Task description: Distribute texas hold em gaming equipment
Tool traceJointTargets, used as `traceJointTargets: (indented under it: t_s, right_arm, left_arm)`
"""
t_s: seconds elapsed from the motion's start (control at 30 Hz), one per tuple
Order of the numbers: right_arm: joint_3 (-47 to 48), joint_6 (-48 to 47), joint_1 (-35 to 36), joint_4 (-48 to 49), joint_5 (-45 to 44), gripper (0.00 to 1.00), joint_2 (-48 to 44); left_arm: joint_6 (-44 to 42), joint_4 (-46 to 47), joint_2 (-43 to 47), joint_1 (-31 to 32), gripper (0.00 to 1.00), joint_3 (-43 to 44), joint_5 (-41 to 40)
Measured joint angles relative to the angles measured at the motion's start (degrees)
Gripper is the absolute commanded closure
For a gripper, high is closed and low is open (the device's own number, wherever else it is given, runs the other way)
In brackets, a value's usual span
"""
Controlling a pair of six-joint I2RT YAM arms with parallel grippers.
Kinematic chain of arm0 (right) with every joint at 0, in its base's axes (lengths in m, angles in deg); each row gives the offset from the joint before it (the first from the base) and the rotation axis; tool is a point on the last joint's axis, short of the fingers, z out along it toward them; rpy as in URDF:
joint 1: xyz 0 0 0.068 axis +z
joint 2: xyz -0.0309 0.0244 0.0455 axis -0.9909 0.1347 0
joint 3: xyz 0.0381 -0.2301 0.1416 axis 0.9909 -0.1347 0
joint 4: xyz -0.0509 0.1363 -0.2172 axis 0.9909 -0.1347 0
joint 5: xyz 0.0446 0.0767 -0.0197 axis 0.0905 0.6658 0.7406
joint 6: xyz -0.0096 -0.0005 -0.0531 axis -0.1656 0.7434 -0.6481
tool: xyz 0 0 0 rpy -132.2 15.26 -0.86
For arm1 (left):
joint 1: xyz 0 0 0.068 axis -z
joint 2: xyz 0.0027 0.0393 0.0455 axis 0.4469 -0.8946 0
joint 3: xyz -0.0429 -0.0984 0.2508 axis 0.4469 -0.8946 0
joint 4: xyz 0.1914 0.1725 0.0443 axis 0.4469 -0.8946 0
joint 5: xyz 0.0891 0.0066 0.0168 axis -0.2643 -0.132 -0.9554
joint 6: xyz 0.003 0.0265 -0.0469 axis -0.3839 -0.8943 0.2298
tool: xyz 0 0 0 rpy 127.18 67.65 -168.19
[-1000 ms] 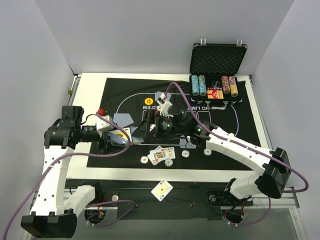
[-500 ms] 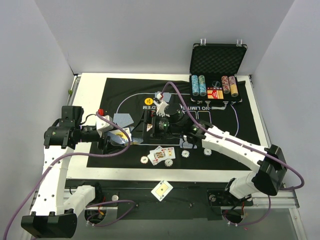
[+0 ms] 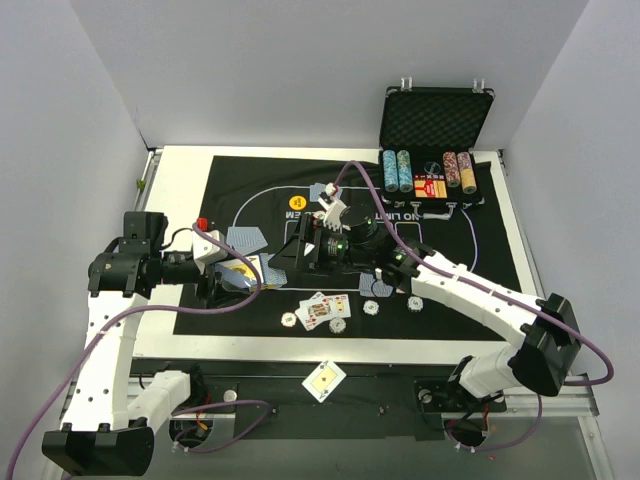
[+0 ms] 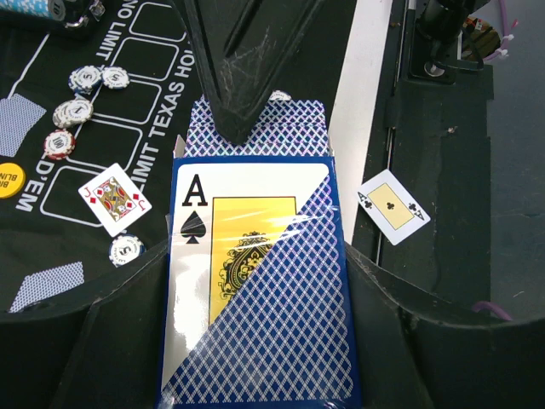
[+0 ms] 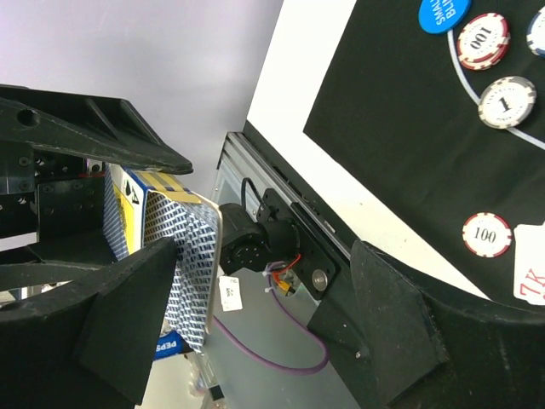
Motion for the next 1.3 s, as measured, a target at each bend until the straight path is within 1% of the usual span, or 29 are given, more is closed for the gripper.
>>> traceJointTargets:
  t_s: [0.33,0.63,0.97,1.3]
  right_arm:
    - [-0.81,-1.01,-0.68,-2.10,-0.76,0.23,-2.03]
    - [-0.17,-2.29,-1.25,-5.53,-1.95,0.21,-5.29]
    - [0.94,-1.77,1.64,-3.34,-1.86,0.21,-4.02]
    - [1.03,-0.50,2.08,-1.25,-1.01,0.22,-1.11]
  left_arm:
    - [1.29,0.31,0.00,0.00,0.95,0.00,0.46]
    - [1.33,1.07,0.00,0.00,0.95,0.00,1.29]
    - [1.38,1.31,0.02,0.00,0.95,0.00,1.33]
    - [2.43,1.33,0.13,0.00,0.95,0.00,2.21]
